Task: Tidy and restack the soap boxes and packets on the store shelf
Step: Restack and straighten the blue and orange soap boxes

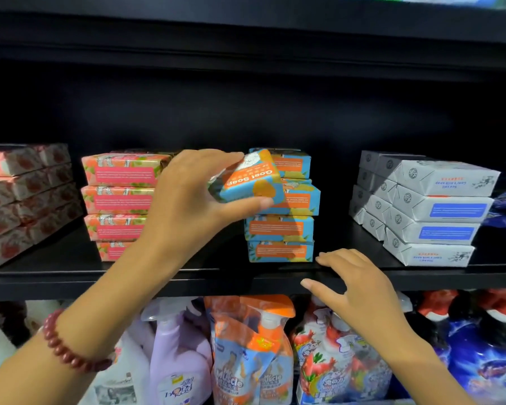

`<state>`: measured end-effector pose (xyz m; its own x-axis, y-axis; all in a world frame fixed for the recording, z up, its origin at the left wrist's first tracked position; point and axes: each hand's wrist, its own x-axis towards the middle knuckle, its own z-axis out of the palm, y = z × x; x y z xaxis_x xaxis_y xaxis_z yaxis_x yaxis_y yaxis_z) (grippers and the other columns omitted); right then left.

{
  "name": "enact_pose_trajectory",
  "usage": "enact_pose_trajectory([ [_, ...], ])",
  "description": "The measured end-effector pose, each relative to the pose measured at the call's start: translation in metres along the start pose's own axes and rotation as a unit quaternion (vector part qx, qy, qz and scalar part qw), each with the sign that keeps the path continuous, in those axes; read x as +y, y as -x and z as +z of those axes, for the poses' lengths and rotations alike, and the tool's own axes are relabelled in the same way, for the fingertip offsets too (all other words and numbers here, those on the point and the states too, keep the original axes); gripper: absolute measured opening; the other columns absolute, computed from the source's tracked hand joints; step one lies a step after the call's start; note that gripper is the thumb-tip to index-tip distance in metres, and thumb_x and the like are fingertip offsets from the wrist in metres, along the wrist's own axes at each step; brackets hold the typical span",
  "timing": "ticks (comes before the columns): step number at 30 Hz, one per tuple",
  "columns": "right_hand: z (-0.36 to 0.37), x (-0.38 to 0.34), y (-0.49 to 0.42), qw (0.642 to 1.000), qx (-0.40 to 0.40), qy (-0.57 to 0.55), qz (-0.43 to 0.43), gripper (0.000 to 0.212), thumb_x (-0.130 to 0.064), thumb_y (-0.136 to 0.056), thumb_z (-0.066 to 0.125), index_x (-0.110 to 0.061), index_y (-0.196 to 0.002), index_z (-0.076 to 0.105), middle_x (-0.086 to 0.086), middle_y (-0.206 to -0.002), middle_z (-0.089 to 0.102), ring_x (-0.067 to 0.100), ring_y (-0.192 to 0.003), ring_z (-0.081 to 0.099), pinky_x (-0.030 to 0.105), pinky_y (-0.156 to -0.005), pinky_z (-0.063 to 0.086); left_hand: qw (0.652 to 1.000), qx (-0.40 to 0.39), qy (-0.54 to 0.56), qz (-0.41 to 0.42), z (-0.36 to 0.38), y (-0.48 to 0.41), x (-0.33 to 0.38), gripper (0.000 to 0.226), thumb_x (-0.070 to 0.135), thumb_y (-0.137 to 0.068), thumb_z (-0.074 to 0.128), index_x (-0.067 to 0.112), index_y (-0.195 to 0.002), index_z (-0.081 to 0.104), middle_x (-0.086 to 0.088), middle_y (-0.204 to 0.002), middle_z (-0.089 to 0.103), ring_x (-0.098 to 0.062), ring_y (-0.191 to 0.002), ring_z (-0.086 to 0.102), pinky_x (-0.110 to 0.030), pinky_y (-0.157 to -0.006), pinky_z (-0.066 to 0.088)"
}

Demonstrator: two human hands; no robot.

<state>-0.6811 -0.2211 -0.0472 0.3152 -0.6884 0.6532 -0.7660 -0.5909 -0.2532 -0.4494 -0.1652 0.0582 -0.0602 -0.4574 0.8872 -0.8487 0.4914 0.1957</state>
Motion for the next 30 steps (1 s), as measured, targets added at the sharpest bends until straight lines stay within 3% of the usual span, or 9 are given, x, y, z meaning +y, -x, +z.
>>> enact_pose_trajectory([
  [3,0.0,0.0,0.001,1.0,-0.007,-0.004,0.006,0.063,-0.064,-0.073,0.046,-0.015,-0.106,0.068,-0.008,-0.103,0.064,0.007,-0.101,0.056,0.018,-0.077,0.043,0.998,-0.051,0.046,0.008,0.017,-0.025,0.009,0.067,0.059,-0.067,0.07,0.012,-0.115,0.066,0.018,-0.097,0.06,0.014,-0.088,0.053,-0.008,-0.082,0.042],
  [6,0.0,0.0,0.002,1.0,-0.011,-0.001,0.007,0.055,-0.058,-0.076,0.055,-0.015,-0.106,0.068,-0.007,-0.102,0.064,0.009,-0.1,0.057,0.018,-0.076,0.043,0.996,-0.086,0.023,0.0,0.037,-0.038,0.011,0.064,0.053,-0.068,0.072,0.015,-0.119,0.064,0.005,-0.105,0.066,-0.004,-0.097,0.056,-0.029,-0.089,0.047],
  [10,0.0,-0.001,0.002,1.0,-0.009,-0.01,0.007,0.057,-0.061,-0.076,0.048,-0.015,-0.103,0.068,-0.008,-0.099,0.064,0.008,-0.096,0.057,0.013,-0.074,0.04,0.994,-0.11,0.012,-0.006,0.046,-0.047,0.008,0.059,0.052,-0.069,0.073,0.017,-0.116,0.067,0.002,-0.108,0.066,-0.011,-0.101,0.057,-0.034,-0.089,0.049],
  [13,0.001,-0.002,0.002,1.0,-0.014,-0.015,0.012,0.059,-0.064,-0.076,0.045,-0.017,-0.103,0.068,-0.009,-0.099,0.064,0.007,-0.096,0.057,0.01,-0.073,0.037,0.994,-0.105,-0.013,0.026,0.045,-0.044,0.006,0.057,0.053,-0.072,0.07,0.016,-0.115,0.067,0.001,-0.117,0.065,-0.013,-0.112,0.054,-0.03,-0.097,0.043],
  [16,0.001,-0.001,0.002,1.0,-0.018,-0.014,0.018,0.06,-0.064,-0.075,0.045,-0.017,-0.103,0.068,-0.009,-0.101,0.064,0.008,-0.097,0.057,0.006,-0.072,0.033,0.996,-0.066,-0.036,0.041,0.043,-0.027,0.006,0.059,0.055,-0.077,0.058,0.012,-0.116,0.065,-0.001,-0.117,0.063,-0.016,-0.113,0.053,-0.023,-0.094,0.035],
  [21,0.002,-0.001,0.001,1.0,-0.015,-0.005,0.012,0.057,-0.059,-0.075,0.049,-0.014,-0.103,0.069,-0.005,-0.101,0.065,0.014,-0.098,0.059,0.02,-0.074,0.042,0.999,-0.028,-0.005,0.028,0.047,-0.016,0.005,0.041,0.028,-0.081,0.071,0.008,-0.116,0.064,-0.005,-0.115,0.065,-0.02,-0.112,0.056,-0.033,-0.095,0.045],
  [25,0.002,-0.001,0.0,1.0,-0.02,-0.008,0.015,0.064,-0.063,-0.073,0.044,-0.015,-0.109,0.066,-0.006,-0.106,0.062,0.011,-0.103,0.054,0.019,-0.078,0.041,0.998,-0.053,0.024,0.01,0.05,-0.026,0.006,0.038,0.026,-0.084,0.069,0.01,-0.117,0.064,-0.002,-0.118,0.063,-0.017,-0.116,0.053,-0.039,-0.098,0.045],
  [30,0.003,0.0,0.0,0.999,-0.025,-0.008,0.019,0.065,-0.067,-0.074,0.046,-0.017,-0.112,0.066,-0.009,-0.11,0.061,0.008,-0.106,0.052,0.016,-0.081,0.036,0.999,-0.039,0.011,-0.003,0.057,-0.027,0.006,0.039,0.031,-0.084,0.069,0.014,-0.119,0.063,0.0,-0.12,0.063,-0.014,-0.117,0.052,-0.032,-0.1,0.043],
])
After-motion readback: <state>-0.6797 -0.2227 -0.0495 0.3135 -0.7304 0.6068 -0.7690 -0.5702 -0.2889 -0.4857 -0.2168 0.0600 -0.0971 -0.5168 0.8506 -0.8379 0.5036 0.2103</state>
